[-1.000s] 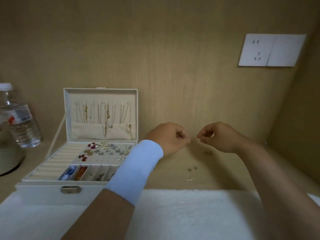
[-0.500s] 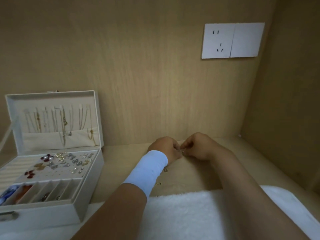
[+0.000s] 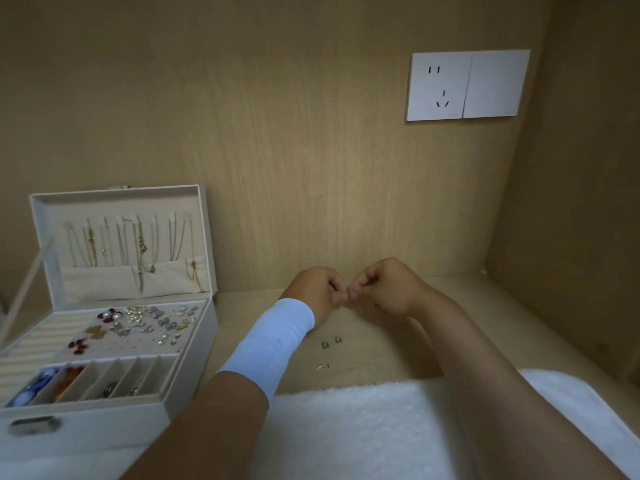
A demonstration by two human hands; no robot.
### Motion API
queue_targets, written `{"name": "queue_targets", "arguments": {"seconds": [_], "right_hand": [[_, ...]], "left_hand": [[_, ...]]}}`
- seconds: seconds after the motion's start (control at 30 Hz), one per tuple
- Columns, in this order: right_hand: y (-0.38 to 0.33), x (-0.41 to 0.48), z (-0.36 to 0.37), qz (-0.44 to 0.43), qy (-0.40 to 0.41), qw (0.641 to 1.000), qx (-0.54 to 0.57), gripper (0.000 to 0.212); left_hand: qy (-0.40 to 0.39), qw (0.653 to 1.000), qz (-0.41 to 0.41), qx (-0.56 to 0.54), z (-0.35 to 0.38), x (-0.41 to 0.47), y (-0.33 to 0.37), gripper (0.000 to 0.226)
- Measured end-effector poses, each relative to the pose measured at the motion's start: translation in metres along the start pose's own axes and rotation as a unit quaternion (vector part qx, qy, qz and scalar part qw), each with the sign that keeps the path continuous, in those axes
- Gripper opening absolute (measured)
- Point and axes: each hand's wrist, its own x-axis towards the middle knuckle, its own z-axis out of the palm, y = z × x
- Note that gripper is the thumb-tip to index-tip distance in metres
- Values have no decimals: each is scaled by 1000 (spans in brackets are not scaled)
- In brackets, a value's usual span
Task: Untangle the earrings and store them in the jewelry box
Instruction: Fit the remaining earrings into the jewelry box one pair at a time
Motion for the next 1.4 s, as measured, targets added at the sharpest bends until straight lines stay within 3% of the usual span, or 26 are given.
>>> {"name": "queue_targets", "arguments": {"seconds": [0.23, 0.5, 0.6, 0.7, 1.0, 1.17, 1.4], "right_hand": [[-67, -11, 25, -55, 7, 985, 162, 11], [-149, -21, 83, -90, -23, 972, 217, 17], [-171, -26, 101, -101, -47, 965, 237, 17], [-186, -33, 111, -110, -72, 968, 215, 15], [-186, -51, 117, -112, -190, 975, 11, 14], [-185, -53, 120, -130, -196, 971, -38, 14], [-186, -49, 127, -165, -186, 968, -45, 12]], "left_hand": [[42, 998, 11, -45, -67, -32, -23, 15], [105, 990, -26, -88, -149, -102, -57, 1], [100, 979, -49, -171, -168, -127, -66, 12], [82, 978, -39, -189, -179, -147, -77, 12], [0, 991, -11, -132, -175, -175, -103, 12], [-41, 996, -6, -73, -169, -177, -104, 15], [-24, 997, 7, -75, -180, -183, -113, 22]]}}
